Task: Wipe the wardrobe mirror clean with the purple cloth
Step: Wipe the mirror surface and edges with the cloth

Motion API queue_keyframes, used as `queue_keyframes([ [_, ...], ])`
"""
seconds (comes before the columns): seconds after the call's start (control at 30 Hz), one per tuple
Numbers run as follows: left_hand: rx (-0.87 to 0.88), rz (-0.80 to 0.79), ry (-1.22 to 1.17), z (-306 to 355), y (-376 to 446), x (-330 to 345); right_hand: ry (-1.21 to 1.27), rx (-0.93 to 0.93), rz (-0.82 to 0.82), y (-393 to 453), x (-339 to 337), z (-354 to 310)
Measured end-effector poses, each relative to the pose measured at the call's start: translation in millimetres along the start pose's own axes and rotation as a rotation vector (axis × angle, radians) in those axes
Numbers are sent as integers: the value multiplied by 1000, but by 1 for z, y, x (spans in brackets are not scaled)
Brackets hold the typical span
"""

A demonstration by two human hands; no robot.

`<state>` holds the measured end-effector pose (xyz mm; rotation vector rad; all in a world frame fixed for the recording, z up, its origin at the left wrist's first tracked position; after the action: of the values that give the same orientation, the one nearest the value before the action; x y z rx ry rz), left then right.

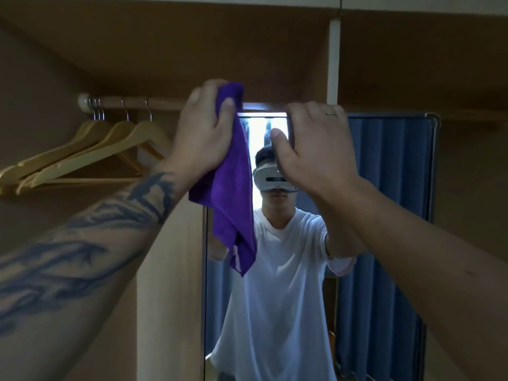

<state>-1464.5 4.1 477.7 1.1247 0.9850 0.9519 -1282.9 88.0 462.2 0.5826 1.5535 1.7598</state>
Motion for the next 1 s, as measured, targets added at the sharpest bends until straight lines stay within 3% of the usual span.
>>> queue_keyframes([
  [0.1,143,-112,163,8,12,3,8,-7,-13,1,-1,1],
  [0.33,26,-3,34,8,-1,3,42,-48,-93,1,-10,5],
  [0.73,-421,227,-639,22,-30,-13,-26,-2,-136,-17,-11,-15],
  [0.87,-516,169,-625,10,-73,-5,-37,28,-157,-23,-8,-20],
  [1.0,-394,113,-414,7,-123,-3,-47,-56,-189,-62,10,-27],
])
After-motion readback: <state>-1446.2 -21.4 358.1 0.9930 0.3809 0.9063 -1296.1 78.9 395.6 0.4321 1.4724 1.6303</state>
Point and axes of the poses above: each hand's wrist, its own y-axis towards the middle knuckle, its own x-axis out of the palm, z = x × y, the point moved 1 cm from there along y, towards the middle knuckle, and after that the axes turned 1 degree about z, right-handed, at the moved point
